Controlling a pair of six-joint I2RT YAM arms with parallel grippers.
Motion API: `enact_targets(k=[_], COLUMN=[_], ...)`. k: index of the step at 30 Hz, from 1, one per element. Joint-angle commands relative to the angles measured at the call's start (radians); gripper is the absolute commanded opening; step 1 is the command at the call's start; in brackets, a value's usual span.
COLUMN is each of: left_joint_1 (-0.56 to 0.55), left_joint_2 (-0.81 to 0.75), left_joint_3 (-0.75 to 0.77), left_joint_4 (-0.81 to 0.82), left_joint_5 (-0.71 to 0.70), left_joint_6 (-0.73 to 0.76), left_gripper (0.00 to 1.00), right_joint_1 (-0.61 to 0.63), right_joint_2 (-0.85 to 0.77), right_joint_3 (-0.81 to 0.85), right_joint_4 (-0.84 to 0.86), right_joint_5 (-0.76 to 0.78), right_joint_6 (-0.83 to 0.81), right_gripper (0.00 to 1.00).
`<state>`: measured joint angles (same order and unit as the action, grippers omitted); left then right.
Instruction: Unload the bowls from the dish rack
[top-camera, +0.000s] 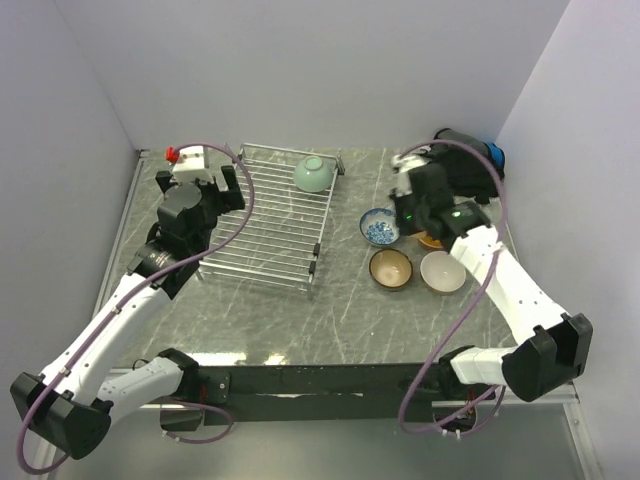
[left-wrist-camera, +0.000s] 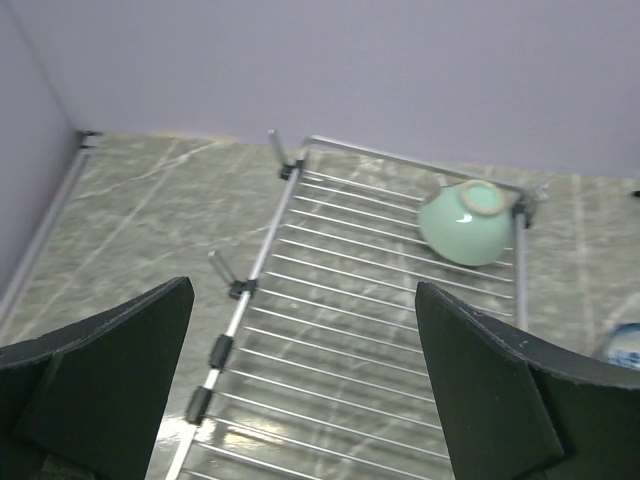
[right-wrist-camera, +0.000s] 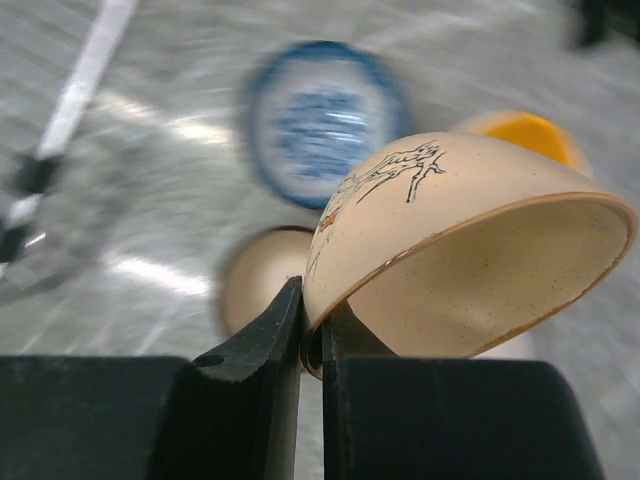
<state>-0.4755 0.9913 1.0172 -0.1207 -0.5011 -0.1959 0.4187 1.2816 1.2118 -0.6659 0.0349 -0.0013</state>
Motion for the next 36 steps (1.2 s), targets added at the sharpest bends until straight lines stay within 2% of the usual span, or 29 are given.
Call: enact_targets(k=[1,11,22,31,36], left_joint_1=[-0.002,-0.038,-0.049,-0.054,-0.054], left_joint_2=[-0.026,-0.036,-0.048,-0.052,-0.051], left_joint_3=[-0.017,-0.065,-0.066,-0.066,-0.063], left_joint_4=[0.09,0.159,0.167,0.164,0.159], left_joint_5=[-0.099,-0.14,-0.142,-0.129,-0.117], left_joint_6=[0.069,0.118,0.135,0.136,0.135], left_gripper=[0.99,0.99,1.0,0.99,0.99], right_joint_1=[-0.185,-0.512,-0.624,-0.627,-0.623], right_joint_2=[-0.047,0.186,0.473,0.571,0.562], right_joint_3=[0.094,0.118,0.206,0.232,0.238], right_joint_4=[-0.141,-0.153,-0.221,-0.248,-0.25], right_joint_5=[0.193,0.143,0.099,0.091,0.066], right_joint_6=[0.0,0.058,0.023,0.02,0.027], right_gripper=[0.0,0.0,0.01,0.17,0.42])
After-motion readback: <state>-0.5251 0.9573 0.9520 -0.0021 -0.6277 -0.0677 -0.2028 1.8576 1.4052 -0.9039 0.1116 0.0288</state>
